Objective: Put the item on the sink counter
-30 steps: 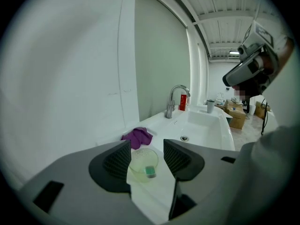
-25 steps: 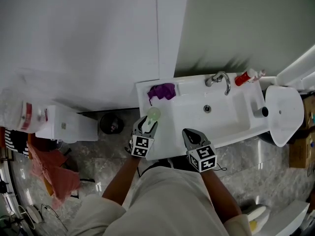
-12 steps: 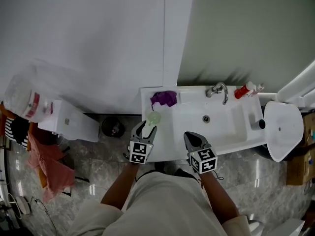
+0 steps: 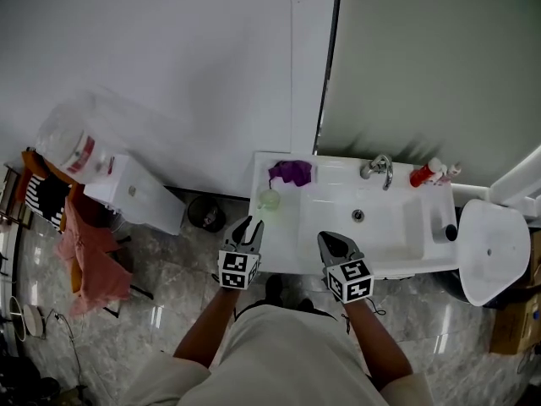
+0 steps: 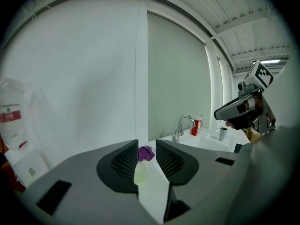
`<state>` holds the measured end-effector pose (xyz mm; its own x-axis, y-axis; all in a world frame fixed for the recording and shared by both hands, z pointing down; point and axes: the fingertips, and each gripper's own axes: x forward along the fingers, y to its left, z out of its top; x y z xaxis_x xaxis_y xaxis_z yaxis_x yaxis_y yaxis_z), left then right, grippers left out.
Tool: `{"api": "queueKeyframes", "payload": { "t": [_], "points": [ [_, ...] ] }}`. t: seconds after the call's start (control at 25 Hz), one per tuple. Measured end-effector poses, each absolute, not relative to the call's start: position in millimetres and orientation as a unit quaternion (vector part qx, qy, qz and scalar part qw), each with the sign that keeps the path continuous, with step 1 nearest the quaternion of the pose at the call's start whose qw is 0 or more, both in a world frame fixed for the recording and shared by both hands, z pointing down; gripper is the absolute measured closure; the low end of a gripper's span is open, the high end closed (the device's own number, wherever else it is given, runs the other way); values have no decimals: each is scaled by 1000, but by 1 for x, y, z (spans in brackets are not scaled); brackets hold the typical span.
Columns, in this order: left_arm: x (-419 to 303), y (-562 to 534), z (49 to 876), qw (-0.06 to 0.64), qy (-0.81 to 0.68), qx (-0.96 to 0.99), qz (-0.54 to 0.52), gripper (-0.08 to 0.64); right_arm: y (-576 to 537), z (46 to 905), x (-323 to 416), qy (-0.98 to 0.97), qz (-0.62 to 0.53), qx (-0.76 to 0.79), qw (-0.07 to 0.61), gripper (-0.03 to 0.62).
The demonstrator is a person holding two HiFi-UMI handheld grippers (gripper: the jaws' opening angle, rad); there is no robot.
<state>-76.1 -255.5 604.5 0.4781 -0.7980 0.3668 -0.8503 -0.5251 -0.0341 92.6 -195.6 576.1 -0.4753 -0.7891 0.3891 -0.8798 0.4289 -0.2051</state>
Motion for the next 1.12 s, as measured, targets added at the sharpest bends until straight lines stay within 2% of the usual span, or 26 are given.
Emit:
{"api": "queueKeyframes", "payload": {
  "t": [0.36, 1.12],
  "points": [
    [-77, -188, 572, 79, -528, 831, 158, 515, -155, 566, 104, -866, 178, 455, 109, 581],
    [-116, -132, 523, 92, -538, 828, 126, 554, -134, 532, 79, -887, 143, 433, 81, 581]
  ]
}}
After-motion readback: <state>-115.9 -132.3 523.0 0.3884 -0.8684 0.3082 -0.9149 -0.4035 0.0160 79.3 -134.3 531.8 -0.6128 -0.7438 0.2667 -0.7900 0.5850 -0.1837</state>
